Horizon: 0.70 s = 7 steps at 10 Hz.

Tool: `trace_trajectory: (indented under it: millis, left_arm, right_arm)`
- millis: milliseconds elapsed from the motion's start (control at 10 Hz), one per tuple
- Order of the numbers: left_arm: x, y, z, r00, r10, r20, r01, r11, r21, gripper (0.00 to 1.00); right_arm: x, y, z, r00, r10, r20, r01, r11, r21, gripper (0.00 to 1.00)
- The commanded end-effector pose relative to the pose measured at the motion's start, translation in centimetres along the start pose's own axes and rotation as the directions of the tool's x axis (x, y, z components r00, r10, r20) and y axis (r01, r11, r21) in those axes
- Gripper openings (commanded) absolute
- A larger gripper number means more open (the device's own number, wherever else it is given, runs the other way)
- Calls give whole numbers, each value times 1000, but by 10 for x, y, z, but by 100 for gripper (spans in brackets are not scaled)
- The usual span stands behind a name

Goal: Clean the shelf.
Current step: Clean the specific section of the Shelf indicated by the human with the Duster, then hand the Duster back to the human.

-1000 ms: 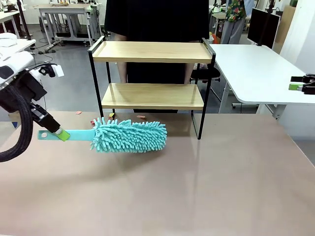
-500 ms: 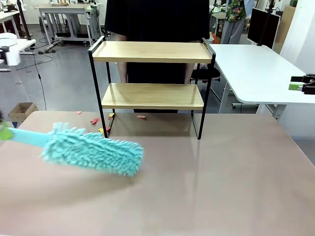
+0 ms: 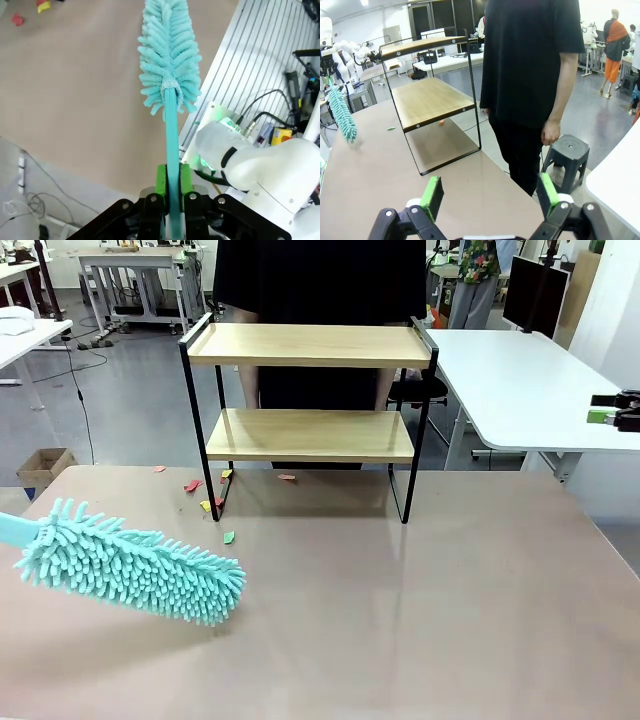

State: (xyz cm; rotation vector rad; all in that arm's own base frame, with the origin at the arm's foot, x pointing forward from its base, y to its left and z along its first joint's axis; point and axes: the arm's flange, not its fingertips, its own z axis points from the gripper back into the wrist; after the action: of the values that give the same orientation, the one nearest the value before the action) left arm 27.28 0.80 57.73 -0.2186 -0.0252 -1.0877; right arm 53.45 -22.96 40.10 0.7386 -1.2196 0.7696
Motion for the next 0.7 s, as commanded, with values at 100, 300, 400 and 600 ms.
trace_trajectory:
  millis: [100,300,400,600]
  left_arm:
    - [0,8,-4,1000,18,-12,-18,1000,-11,13]
    - [0,8,-4,1000,18,-12,-18,1000,-11,13]
    - [0,8,-4,1000,18,-12,-18,1000,-11,13]
    - [0,8,-4,1000,18,-12,-18,1000,-11,13]
  right_arm:
    - [4,1,-2,1000,6,1,-6,1000,1,100]
    - [4,1,-2,1000,6,1,-6,1000,1,100]
    - [4,1,-2,1000,6,1,-6,1000,1,100]
    - [4,1,-2,1000,6,1,-6,1000,1,100]
